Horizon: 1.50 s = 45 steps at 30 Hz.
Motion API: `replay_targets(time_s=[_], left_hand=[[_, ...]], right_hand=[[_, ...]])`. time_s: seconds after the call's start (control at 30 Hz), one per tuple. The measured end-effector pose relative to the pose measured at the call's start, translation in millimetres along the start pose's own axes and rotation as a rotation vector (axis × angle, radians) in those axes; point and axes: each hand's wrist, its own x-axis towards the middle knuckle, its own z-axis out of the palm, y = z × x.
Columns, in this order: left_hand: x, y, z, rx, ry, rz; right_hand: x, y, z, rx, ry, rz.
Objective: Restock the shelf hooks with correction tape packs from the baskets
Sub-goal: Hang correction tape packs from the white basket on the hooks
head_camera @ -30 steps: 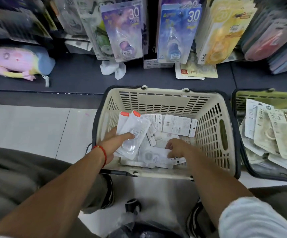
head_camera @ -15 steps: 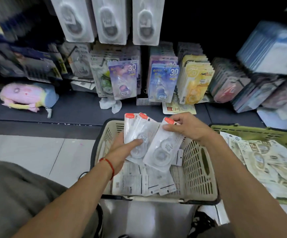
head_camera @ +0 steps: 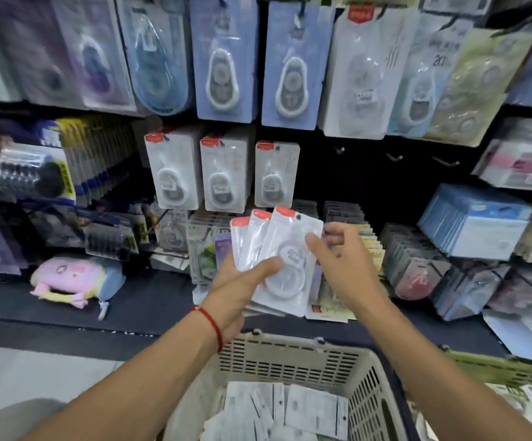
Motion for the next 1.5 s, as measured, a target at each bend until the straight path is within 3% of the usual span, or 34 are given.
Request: replay_targets(time_s=[0.17,0.4,0.57,0.7,1.03,1.17,1.23,1.3,1.43,1.5], left_hand=[[32,38,2,0.066,0.002,0.186],[47,40,-8,0.059,0.085,0.266],[48,46,-25,0.266,0.394,0.471],[45,54,-39,0.33,0.502,0.554],[39,58,-48,0.31,0.504,0.521],[40,56,-42,0.237,0.473,0.468],[40,56,-37,0.214,0.46,0.435],[41,56,-33,0.21,0.455,0.423],[43,53,-30,0.257,0.433,0.398],[43,52,-30,0.262,0.414,0.379]], right_hand=[[3,-11,19,0.187,-0.171,-0.027],[28,-18,32,0.345,-0.077,-0.089],[46,-23,44,0.383,-0.006,-0.068],[55,-26,58,0.33,-0.001,-0.088],[67,-29,64,0.265,0.073,-0.131],[66,-20,66,-0.103,0.082,-0.019],[61,-19,67,-0.166,0.07,-0.052],[55,-22,69,-0.111,-0.004,-0.13],[42,-28,78,0.139,-0.306,-0.164],[38,-29,80,0.146,-0.322,-0.204]])
